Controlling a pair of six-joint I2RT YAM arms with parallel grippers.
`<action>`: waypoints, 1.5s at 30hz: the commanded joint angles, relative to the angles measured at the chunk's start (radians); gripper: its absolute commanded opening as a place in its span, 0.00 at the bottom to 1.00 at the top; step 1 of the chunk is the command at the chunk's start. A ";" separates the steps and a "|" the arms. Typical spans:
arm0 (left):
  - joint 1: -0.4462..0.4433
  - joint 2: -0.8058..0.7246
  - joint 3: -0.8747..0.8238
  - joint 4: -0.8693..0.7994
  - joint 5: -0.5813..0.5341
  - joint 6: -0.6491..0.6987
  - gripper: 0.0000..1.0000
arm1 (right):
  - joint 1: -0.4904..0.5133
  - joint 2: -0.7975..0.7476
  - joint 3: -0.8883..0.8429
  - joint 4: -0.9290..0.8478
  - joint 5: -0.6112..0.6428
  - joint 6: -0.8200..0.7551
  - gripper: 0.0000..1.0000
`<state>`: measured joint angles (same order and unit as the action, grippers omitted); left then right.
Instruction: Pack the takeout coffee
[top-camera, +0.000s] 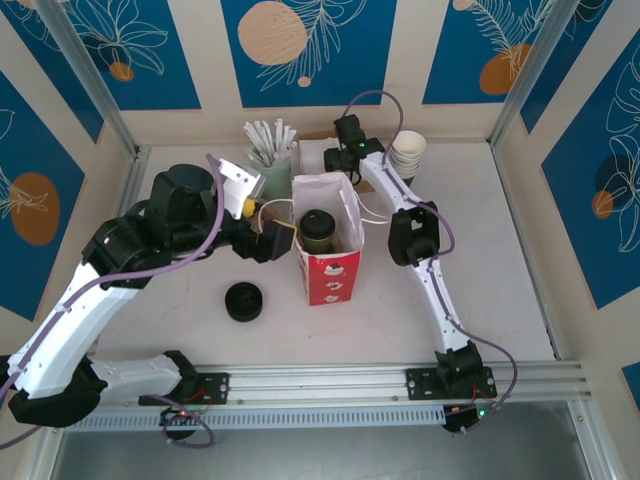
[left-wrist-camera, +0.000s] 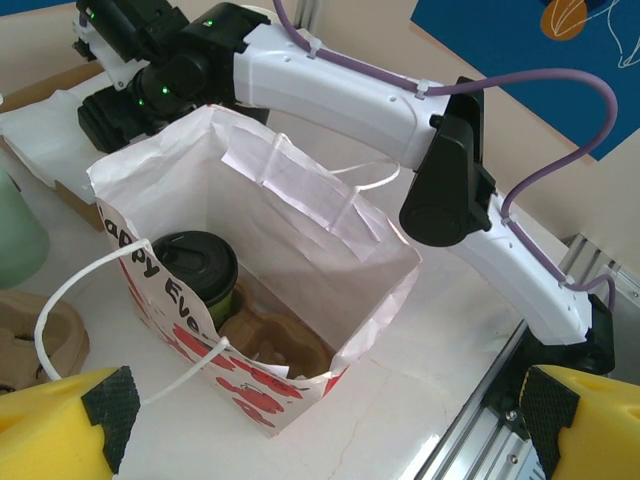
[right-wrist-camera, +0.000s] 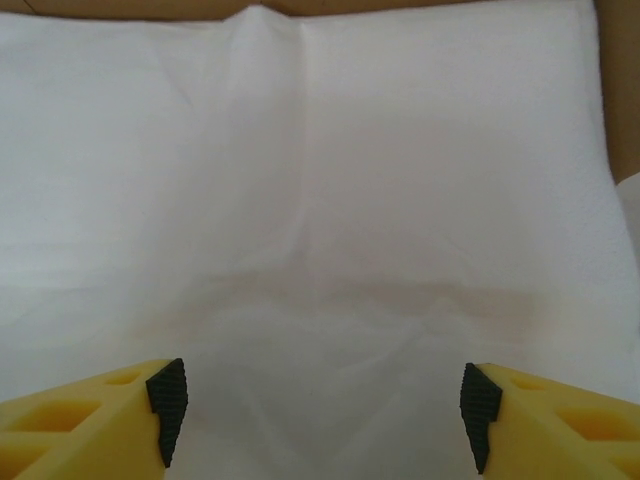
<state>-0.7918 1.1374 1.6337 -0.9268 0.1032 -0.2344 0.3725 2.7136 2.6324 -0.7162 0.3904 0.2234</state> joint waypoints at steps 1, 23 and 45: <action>-0.008 0.007 0.031 0.008 0.018 -0.020 0.99 | 0.002 0.017 0.041 0.021 0.007 -0.017 0.77; -0.008 -0.019 -0.020 0.031 -0.023 -0.018 0.99 | -0.006 0.054 0.031 0.023 0.001 -0.049 0.73; -0.007 -0.025 -0.028 0.031 -0.036 -0.011 0.99 | -0.005 -0.019 0.045 0.063 -0.033 -0.035 0.40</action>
<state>-0.7918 1.1225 1.6035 -0.9043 0.0761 -0.2379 0.3679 2.7468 2.6369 -0.6712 0.3740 0.1829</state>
